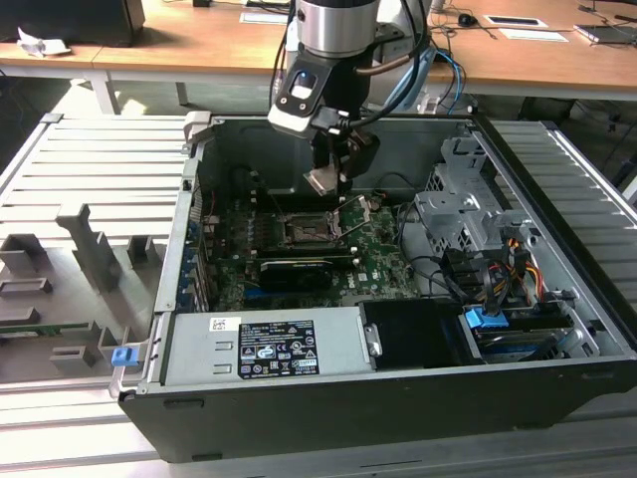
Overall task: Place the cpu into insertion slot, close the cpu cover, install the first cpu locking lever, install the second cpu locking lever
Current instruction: 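Place the cpu into insertion slot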
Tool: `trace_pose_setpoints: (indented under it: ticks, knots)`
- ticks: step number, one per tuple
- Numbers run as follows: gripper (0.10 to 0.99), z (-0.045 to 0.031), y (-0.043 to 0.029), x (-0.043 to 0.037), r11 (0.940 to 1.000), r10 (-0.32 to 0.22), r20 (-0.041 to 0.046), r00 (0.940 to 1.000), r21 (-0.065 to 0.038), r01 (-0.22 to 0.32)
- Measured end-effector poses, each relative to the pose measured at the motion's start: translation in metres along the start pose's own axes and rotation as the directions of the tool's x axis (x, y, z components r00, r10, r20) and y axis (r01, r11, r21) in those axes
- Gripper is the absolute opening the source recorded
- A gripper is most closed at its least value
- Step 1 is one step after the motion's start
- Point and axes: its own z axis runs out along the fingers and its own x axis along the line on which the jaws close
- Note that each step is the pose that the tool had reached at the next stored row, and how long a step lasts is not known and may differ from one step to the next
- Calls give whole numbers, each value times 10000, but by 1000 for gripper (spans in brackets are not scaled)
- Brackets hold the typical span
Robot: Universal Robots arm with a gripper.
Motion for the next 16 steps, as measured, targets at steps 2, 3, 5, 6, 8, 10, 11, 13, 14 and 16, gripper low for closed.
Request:
trace_pose_setpoints:
  ticks: [2,3,5,6,8,10,11,13,14,16]
  knots:
    - [541,4,-1,0,10000,13,1,10000,-1,-13]
    - [541,7,-1,0,10000,21,2,10000,-1,-21]
    - [541,14,-1,0,10000,42,4,10000,-1,-42]
    - [541,16,-2,0,10000,54,5,10000,-1,-54]
    - [541,23,-2,0,9999,129,18,9999,2,-129]
    - [541,33,-3,0,9994,346,49,9994,10,-346]
    - [541,39,-3,0,9990,441,57,9990,11,-441]
    - [541,45,-4,0,9987,517,64,9986,11,-517]
    - [541,52,-5,0,9984,557,67,9984,9,-557]
    - [541,64,-6,0,9982,606,72,9981,10,-606]
